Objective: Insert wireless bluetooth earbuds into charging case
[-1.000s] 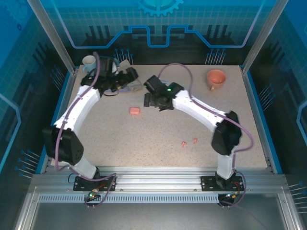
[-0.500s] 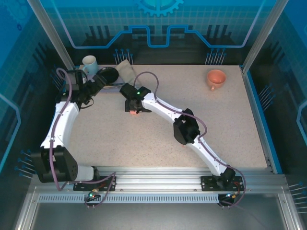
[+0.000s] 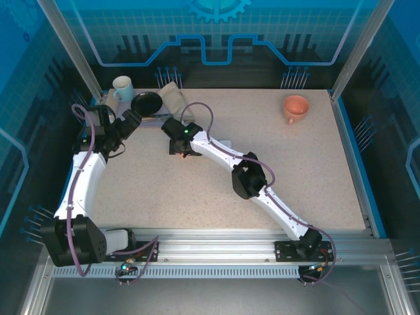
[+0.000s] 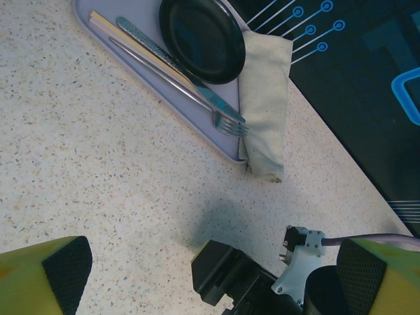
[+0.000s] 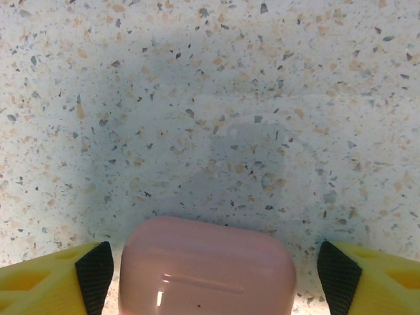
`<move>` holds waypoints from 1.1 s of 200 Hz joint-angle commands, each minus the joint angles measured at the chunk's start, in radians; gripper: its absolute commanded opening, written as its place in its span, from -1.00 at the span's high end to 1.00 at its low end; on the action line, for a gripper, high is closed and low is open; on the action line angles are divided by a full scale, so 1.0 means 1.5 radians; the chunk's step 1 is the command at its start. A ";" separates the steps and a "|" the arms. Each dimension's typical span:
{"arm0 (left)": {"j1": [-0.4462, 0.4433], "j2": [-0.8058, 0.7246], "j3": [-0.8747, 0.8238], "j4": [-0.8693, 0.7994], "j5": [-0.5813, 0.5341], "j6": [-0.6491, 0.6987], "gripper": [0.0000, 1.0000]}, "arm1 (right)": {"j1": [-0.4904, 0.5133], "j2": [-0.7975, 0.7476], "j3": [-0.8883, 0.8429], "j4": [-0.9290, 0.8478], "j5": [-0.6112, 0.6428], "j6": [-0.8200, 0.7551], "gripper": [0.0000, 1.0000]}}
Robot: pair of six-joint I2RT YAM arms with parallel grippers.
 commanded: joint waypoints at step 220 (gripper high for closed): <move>-0.201 -0.162 -0.327 0.232 0.122 -0.193 -0.98 | 0.004 -0.489 -0.761 0.139 -0.025 0.214 -0.09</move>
